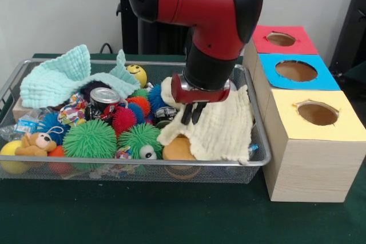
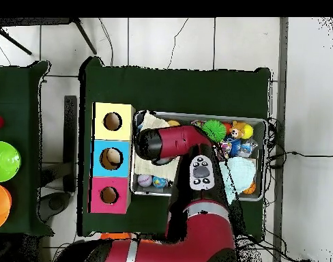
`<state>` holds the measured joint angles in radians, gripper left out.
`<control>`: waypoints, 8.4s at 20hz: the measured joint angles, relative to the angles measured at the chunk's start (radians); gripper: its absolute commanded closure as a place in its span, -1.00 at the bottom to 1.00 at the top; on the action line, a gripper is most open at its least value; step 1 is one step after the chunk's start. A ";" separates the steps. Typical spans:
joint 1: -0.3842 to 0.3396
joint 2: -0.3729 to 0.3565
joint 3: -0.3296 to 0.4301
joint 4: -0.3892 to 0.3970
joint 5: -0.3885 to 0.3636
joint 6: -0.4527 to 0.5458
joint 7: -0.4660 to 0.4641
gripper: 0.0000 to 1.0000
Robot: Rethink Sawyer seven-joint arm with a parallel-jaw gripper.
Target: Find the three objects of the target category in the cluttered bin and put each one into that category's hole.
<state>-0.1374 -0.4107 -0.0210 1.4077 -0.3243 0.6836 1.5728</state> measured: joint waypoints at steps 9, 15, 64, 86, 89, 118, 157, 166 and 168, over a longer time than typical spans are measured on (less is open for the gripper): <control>-0.015 -0.164 0.002 0.059 0.000 0.182 0.000 1.00; -0.033 -0.220 0.003 0.063 -0.001 0.260 0.000 1.00; -0.112 -0.410 0.126 0.106 0.018 0.440 0.000 1.00; -0.164 -0.292 0.213 0.211 0.037 0.172 0.000 1.00; -0.164 -0.283 0.220 0.213 0.038 0.172 0.000 -1.00; -0.235 -0.350 0.255 0.151 -0.041 0.188 0.000 -1.00; -0.349 -0.149 0.351 -0.041 -0.212 -0.026 0.000 -1.00; -0.349 -0.107 0.351 -0.064 -0.222 -0.026 0.000 -1.00; -0.349 -0.096 0.351 -0.073 -0.222 -0.026 0.000 -1.00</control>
<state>-0.4860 -0.5071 0.3303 1.3346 -0.5458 0.6576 1.5726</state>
